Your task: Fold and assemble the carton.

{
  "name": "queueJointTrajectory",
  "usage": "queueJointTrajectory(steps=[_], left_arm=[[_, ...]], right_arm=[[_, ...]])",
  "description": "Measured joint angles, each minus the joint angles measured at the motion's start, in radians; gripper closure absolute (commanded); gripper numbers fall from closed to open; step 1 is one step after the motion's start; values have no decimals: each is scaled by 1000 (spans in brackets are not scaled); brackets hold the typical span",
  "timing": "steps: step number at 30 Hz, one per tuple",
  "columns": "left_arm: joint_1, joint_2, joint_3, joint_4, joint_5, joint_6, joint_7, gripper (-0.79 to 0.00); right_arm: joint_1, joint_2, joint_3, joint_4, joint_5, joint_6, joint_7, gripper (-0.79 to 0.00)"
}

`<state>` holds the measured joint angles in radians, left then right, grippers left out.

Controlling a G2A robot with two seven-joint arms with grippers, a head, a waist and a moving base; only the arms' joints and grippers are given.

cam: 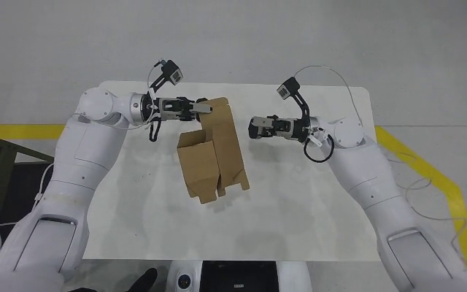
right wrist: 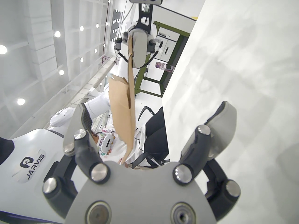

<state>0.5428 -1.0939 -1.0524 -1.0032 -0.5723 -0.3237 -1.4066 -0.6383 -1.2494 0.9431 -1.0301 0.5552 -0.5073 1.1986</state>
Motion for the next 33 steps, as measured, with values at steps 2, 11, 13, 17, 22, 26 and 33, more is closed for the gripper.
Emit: queueJointTrajectory(steps=[2, 11, 13, 17, 22, 26, 33], left_arm=[[-5, 0, 4, -5, 20, 0, 1, 0], [-21, -13, 38, 2, 28, -4, -2, 0], [-20, -17, 50, 3, 28, -1, -16, 0], [-21, -22, 61, 12, 24, -5, -11, 0], [-21, -29, 70, 16, -6, 4, -22, 0], [-22, -31, 70, 21, -9, 3, -27, 0], [-22, -34, 69, 28, -24, -3, -39, 0]], right_arm=[[-1, -3, -8, -25, 0, 7, 8, -785], [23, -28, -70, -19, -11, 15, 42, -785], [27, -33, -77, -9, -9, -1, 38, -376], [35, -41, -91, 2, -22, -15, 34, -240], [43, -49, -97, 22, -28, -26, 32, -37], [48, -53, -100, 27, -24, -27, 41, -3], [51, -61, -101, 37, 2, -29, 69, 0]])
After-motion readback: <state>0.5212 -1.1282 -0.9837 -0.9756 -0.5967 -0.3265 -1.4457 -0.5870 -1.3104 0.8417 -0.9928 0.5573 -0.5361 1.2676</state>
